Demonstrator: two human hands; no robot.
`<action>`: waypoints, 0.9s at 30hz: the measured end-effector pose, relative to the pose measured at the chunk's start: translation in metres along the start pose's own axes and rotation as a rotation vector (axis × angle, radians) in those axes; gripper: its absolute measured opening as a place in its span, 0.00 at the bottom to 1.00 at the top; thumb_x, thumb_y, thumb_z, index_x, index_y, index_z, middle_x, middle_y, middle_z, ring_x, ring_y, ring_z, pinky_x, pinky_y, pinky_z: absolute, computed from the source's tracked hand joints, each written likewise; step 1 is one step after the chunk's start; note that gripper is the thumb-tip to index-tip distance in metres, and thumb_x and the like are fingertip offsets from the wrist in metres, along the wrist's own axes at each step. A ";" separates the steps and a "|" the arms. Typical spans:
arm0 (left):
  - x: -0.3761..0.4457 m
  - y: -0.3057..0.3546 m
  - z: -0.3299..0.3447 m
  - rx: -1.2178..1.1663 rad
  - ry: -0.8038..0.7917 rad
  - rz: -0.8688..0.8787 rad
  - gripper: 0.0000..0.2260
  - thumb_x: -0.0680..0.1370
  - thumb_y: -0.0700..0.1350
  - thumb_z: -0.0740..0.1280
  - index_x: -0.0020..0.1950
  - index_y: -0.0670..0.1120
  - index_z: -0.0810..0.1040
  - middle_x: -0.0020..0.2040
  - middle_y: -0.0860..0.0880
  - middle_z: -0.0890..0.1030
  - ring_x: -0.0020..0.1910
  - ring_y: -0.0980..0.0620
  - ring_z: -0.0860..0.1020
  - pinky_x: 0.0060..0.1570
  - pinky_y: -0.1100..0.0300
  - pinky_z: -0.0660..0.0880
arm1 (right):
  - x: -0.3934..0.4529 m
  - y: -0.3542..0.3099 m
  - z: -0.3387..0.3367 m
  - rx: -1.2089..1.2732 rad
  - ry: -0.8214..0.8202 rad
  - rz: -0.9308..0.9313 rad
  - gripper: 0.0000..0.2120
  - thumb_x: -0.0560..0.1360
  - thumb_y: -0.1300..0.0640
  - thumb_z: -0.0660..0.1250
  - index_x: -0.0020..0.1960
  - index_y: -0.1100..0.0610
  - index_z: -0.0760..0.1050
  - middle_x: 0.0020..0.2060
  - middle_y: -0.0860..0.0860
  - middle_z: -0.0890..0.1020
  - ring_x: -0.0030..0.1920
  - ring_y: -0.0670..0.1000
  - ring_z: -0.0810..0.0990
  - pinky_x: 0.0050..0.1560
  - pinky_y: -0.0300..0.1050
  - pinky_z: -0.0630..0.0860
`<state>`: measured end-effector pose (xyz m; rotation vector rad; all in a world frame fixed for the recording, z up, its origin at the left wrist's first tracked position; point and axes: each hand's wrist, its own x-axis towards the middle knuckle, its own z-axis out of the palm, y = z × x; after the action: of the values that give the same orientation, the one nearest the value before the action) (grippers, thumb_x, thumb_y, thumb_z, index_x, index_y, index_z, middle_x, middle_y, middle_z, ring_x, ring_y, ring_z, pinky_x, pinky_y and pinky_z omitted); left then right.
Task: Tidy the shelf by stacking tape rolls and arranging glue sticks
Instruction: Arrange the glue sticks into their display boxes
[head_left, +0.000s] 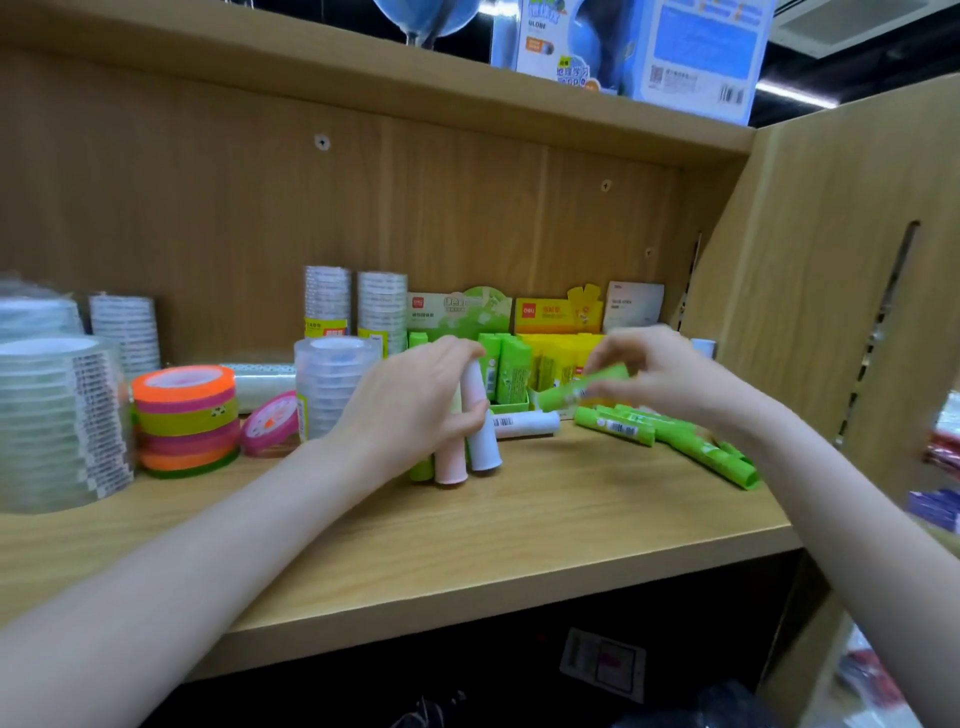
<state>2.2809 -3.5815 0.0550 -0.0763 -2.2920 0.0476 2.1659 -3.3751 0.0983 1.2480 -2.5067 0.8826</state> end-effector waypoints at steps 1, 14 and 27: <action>0.000 0.000 0.000 0.000 0.004 0.006 0.22 0.71 0.53 0.61 0.60 0.43 0.75 0.52 0.48 0.80 0.50 0.46 0.79 0.39 0.54 0.74 | 0.009 -0.004 0.001 0.044 0.132 -0.026 0.04 0.70 0.57 0.72 0.44 0.53 0.78 0.31 0.47 0.75 0.28 0.43 0.69 0.29 0.33 0.64; 0.002 -0.004 0.002 0.004 0.017 0.019 0.22 0.69 0.56 0.57 0.55 0.45 0.77 0.45 0.50 0.81 0.41 0.48 0.81 0.30 0.57 0.76 | 0.102 -0.007 0.081 -0.159 0.306 -0.078 0.15 0.73 0.53 0.70 0.53 0.59 0.70 0.48 0.56 0.77 0.48 0.55 0.73 0.43 0.42 0.64; 0.002 -0.004 0.002 0.002 -0.003 0.006 0.28 0.69 0.59 0.51 0.61 0.46 0.74 0.52 0.50 0.80 0.50 0.49 0.79 0.40 0.55 0.74 | 0.096 -0.010 0.063 0.423 0.555 -0.289 0.12 0.80 0.60 0.56 0.61 0.55 0.73 0.46 0.50 0.73 0.34 0.40 0.73 0.37 0.33 0.68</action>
<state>2.2774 -3.5858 0.0557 -0.0827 -2.2947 0.0527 2.1184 -3.4802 0.0930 1.2144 -1.7158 1.4833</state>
